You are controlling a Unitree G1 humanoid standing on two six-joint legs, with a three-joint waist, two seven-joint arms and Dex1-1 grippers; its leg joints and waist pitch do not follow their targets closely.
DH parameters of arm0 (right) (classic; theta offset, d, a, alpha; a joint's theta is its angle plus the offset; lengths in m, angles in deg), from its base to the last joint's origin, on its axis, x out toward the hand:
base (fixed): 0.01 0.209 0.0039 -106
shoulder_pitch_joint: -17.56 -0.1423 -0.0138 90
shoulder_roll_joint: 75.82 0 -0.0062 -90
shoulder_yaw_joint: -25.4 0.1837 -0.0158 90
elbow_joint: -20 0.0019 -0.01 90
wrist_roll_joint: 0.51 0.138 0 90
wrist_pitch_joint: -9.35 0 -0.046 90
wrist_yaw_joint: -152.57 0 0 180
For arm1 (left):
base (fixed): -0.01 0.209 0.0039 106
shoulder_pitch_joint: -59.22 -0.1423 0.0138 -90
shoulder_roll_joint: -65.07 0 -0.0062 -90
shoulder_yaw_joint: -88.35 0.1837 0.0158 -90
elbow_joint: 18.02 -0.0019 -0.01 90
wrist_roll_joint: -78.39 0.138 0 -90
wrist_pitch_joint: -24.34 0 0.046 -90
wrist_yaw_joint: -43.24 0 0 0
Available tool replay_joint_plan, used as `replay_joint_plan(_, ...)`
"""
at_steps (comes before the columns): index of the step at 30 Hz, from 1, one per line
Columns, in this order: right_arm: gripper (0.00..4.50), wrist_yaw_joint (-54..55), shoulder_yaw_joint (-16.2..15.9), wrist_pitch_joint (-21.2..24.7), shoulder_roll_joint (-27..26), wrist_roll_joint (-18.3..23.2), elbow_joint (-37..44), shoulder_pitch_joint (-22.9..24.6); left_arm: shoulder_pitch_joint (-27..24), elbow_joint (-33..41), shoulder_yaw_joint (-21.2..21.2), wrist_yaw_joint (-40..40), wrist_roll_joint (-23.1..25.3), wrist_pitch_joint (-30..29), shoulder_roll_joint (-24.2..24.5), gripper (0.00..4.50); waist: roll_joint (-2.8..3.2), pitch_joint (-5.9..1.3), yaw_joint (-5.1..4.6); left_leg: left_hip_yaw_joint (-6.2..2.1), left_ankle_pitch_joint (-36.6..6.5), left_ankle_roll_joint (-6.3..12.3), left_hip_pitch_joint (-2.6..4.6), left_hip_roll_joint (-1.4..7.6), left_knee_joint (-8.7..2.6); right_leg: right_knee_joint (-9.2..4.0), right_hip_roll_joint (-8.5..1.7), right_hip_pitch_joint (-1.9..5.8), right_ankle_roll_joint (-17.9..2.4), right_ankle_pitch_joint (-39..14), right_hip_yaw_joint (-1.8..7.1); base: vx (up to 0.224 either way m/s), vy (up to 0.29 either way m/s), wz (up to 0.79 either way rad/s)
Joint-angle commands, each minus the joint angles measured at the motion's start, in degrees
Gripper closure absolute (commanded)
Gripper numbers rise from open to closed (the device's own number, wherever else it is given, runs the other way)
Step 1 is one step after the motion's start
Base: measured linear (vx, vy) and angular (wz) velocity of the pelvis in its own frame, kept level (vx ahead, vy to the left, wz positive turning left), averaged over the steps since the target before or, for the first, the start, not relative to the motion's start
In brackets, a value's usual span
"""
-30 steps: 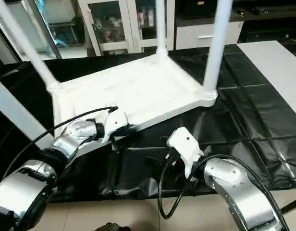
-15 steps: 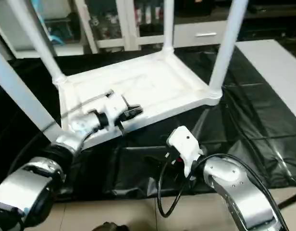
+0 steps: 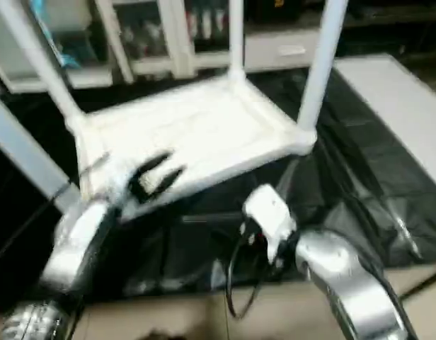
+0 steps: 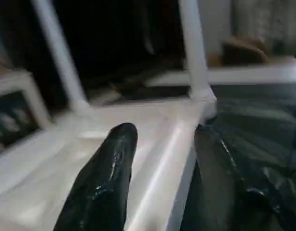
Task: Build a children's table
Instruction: Rotate table base
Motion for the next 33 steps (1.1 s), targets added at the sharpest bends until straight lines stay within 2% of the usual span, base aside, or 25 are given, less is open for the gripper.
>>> replay_joint_plan(1,0.72,1.03,0.66,-0.88,-0.86,-0.18,-0.03,-0.32,-3.14,7.79,-3.28,3.66,-0.12,3.24,0.26,1.83,-0.96,-2.95,-0.27,-1.80,-23.43,1.71,2.17,2.97,-5.05,-4.64,-1.03,1.32,-9.67,-18.27,0.67,0.000,0.000,0.00)
replay_joint_plan(2,0.72,1.43,0.75,-1.22,-1.42,-0.36,-0.28,-0.24,-8.30,13.18,-6.08,7.12,2.57,6.53,-1.22,1.83,-1.29,-2.88,-0.29,-1.90,-25.37,0.26,2.46,2.98,-5.14,-4.77,-0.88,1.11,-8.61,-20.79,0.80,0.000,0.000,0.00)
replay_joint_plan(3,0.72,1.64,0.77,-1.35,-1.66,-0.43,-0.43,-0.21,-10.23,14.98,-7.30,8.58,4.01,8.14,-1.96,1.79,-1.35,-2.70,-0.51,-2.10,-25.60,-0.08,2.23,3.20,-5.37,-4.89,-0.94,1.23,-8.26,-20.47,0.86,0.000,0.000,0.00)
replay_joint_plan(4,0.72,1.74,0.78,-1.42,-1.76,-0.47,-0.47,-0.17,-11.02,15.68,-7.82,9.20,4.69,8.85,-2.29,1.61,-1.36,-2.45,-0.72,-2.00,-27.24,-1.12,2.28,2.87,-5.48,-5.19,-0.67,0.95,-6.33,-23.28,0.86,0.000,0.000,0.00)
replay_joint_plan(5,0.72,1.93,0.76,-1.51,-1.85,-0.48,-0.52,-0.12,-12.41,17.61,-8.47,9.81,5.41,8.68,-2.78,1.49,-1.28,-2.62,-0.61,-1.95,-27.83,-1.54,2.76,2.86,-5.31,-5.30,-0.64,0.61,-6.01,-23.81,1.04,0.000,0.000,0.00)
replay_joint_plan(6,0.72,1.98,0.70,-1.62,-1.91,-0.45,-0.61,-0.12,-14.35,19.74,-9.98,11.19,6.61,9.12,-4.14,1.42,-1.71,-2.52,-0.59,-1.95,-28.26,-1.78,2.86,2.89,-5.36,-5.50,-0.67,0.51,-5.68,-24.40,1.17,0.000,0.000,0.00)
replay_joint_plan(7,0.72,2.04,0.64,-1.74,-1.91,-0.41,-0.67,-0.11,-15.78,21.63,-10.53,12.19,7.16,8.71,-4.71,1.38,-1.42,-2.26,-0.61,-2.19,-28.62,-2.24,2.60,2.91,-5.56,-5.50,-0.85,0.68,-5.32,-25.46,1.17,0.000,0.000,0.00)
replay_joint_plan(8,0.72,2.07,0.62,-1.79,-1.92,-0.39,-0.71,-0.12,-16.44,22.47,-10.84,12.70,7.52,8.61,-5.00,1.30,-1.46,-2.22,-0.66,-2.29,-29.20,-2.66,2.56,2.91,-5.67,-5.58,-0.79,0.65,-4.68,-26.14,1.16,0.000,0.000,0.00)
replay_joint_plan(10,0.72,2.15,0.53,-1.98,-2.06,-0.32,-1.06,-0.33,-19.07,25.28,-12.59,15.40,10.02,9.36,-6.52,1.05,-1.55,-2.13,-0.80,-2.38,-30.43,-3.08,2.62,2.73,-5.63,-5.84,-0.72,0.44,-3.66,-27.82,1.17,0.000,0.000,0.00)
replay_joint_plan(11,0.72,1.96,0.41,-2.17,-2.40,-0.48,-1.36,-0.55,-21.85,27.59,-13.31,18.81,12.19,9.49,-7.81,1.05,-1.87,-2.12,-0.89,-2.45,-30.61,-3.09,2.49,2.71,-5.62,-5.83,-0.74,0.47,-3.18,-28.30,1.15,0.000,0.000,0.00)
replay_joint_plan(13,0.72,1.85,0.33,-2.28,-2.50,-0.54,-1.46,-0.60,-22.98,28.43,-13.48,20.03,12.93,9.42,-8.36,0.87,-1.87,-2.04,-0.97,-2.54,-30.37,-2.88,2.30,2.61,-5.60,-6.06,-0.78,0.46,-2.50,-29.25,1.09,0.000,0.000,0.00)
replay_joint_plan(14,0.72,1.81,0.27,-2.41,-2.59,-0.61,-1.60,-0.66,-24.01,29.39,-13.81,21.58,13.89,9.17,-9.06,0.65,-1.83,-2.06,-1.04,-2.53,-30.97,-3.02,2.50,2.52,-5.44,-6.27,-0.68,0.14,-2.09,-30.28,1.14,0.000,0.000,0.00)
replay_joint_plan(17,0.72,1.76,0.17,-2.69,-2.75,-0.75,-1.84,-0.82,-25.43,30.54,-15.31,25.13,16.13,8.75,-10.78,0.51,-1.95,-1.90,-1.06,-2.72,-31.90,-3.22,2.59,2.45,-5.45,-6.53,-0.57,0.04,-1.66,-31.22,1.05,0.000,0.000,0.00)
replay_joint_plan(19,0.72,1.62,0.14,-2.81,-2.76,-0.77,-1.93,-0.98,-25.20,30.49,-15.86,26.25,16.25,7.96,-11.45,0.30,-1.88,-1.87,-1.01,-2.75,-32.86,-3.42,2.95,2.33,-5.34,-6.76,-0.38,-0.34,-1.37,-31.67,1.04,0.000,0.000,0.00)
replay_joint_plan(21,0.72,1.41,0.19,-2.98,-2.66,-0.75,-2.13,-1.20,-23.71,29.72,-15.84,26.88,14.31,5.01,-11.33,0.14,-1.76,-1.95,-1.01,-2.97,-32.96,-3.57,2.78,2.30,-5.55,-6.55,-0.30,-0.04,-1.64,-30.30,0.95,0.000,0.000,0.00)
replay_joint_plan(24,0.72,1.26,0.28,-3.05,-2.57,-0.72,-2.24,-1.33,-21.82,28.49,-15.60,26.57,11.64,2.14,-10.43,0.04,-1.65,-2.04,-0.90,-2.96,-33.70,-3.98,2.99,2.24,-5.69,-6.40,-0.11,-0.15,-2.18,-28.56,0.96,0.000,0.000,0.00)
replay_joint_plan(25,0.72,1.06,0.31,-3.27,-2.54,-0.77,-2.40,-1.47,-18.27,25.90,-15.06,24.51,7.03,-2.51,-8.08,0.04,-1.51,-2.03,-1.01,-3.16,-33.88,-4.11,2.79,2.30,-5.88,-6.22,-0.16,0.17,-2.51,-27.20,0.86,0.000,0.000,0.00)
replay_joint_plan(26,0.72,1.06,0.31,-3.27,-2.54,-0.77,-2.40,-1.47,-18.27,25.90,-15.06,24.51,7.03,-2.51,-8.08,0.04,-1.38,-2.06,-0.94,-3.10,-34.06,-4.27,2.77,2.12,-5.85,-6.09,-0.18,0.15,-2.57,-27.24,0.87,0.000,0.000,0.00)
replay_joint_plan(27,0.72,1.00,0.30,-3.38,-2.53,-0.82,-2.47,-1.51,-16.86,24.74,-14.65,23.02,4.83,-4.80,-7.03,0.04,-1.42,-2.17,-0.91,-3.04,-34.75,-4.43,3.18,2.03,-5.77,-6.23,0.01,-0.24,-2.75,-26.76,0.89,0.000,0.000,0.00)
replay_joint_plan(28,0.72,0.99,0.23,-3.46,-2.56,-0.91,-2.42,-1.47,-14.45,21.83,-14.04,18.89,0.86,-9.77,-4.99,0.04,-1.35,-2.13,-0.93,-3.04,-34.98,-4.58,3.10,1.86,-5.86,-6.09,-0.03,-0.19,-3.14,-26.59,0.91,0.000,0.000,0.00)
replay_joint_plan(29,0.72,0.98,0.20,-3.48,-2.56,-0.94,-2.43,-1.50,-13.75,20.86,-14.03,17.86,0.12,-11.27,-4.44,0.04,-1.10,-2.11,-0.98,-3.05,-35.17,-4.72,3.09,1.87,-5.92,-6.02,-0.04,-0.14,-3.28,-26.40,0.89,0.000,0.000,0.00)
replay_joint_plan(31,0.72,0.97,0.13,-3.51,-2.58,-0.99,-2.40,-1.51,-11.52,18.15,-14.86,17.60,0.74,-13.94,-3.14,0.04,-1.02,-2.09,-1.20,-3.05,-35.64,-4.91,3.02,1.88,-6.03,-5.96,-0.09,0.07,-3.46,-25.93,0.81,0.000,0.000,0.00)
replay_joint_plan(32,0.72,0.96,0.09,-3.55,-2.55,-1.02,-2.31,-1.45,-10.37,17.16,-15.07,16.51,-0.89,-17.56,-2.54,0.04,-1.13,-2.01,-1.29,-3.00,-35.93,-4.92,3.08,1.86,-6.06,-6.11,-0.05,0.02,-3.42,-26.27,0.79,0.000,0.000,0.00)
replay_joint_plan(33,0.72,0.96,0.10,-3.55,-2.55,-1.01,-2.31,-1.47,-9.78,16.48,-15.12,16.12,-1.01,-18.60,-2.16,0.04,-1.10,-2.03,-1.22,-2.96,-36.21,-4.97,3.28,1.77,-5.96,-6.10,-0.19,-0.01,-3.66,-26.97,0.81,0.000,0.000,0.00)
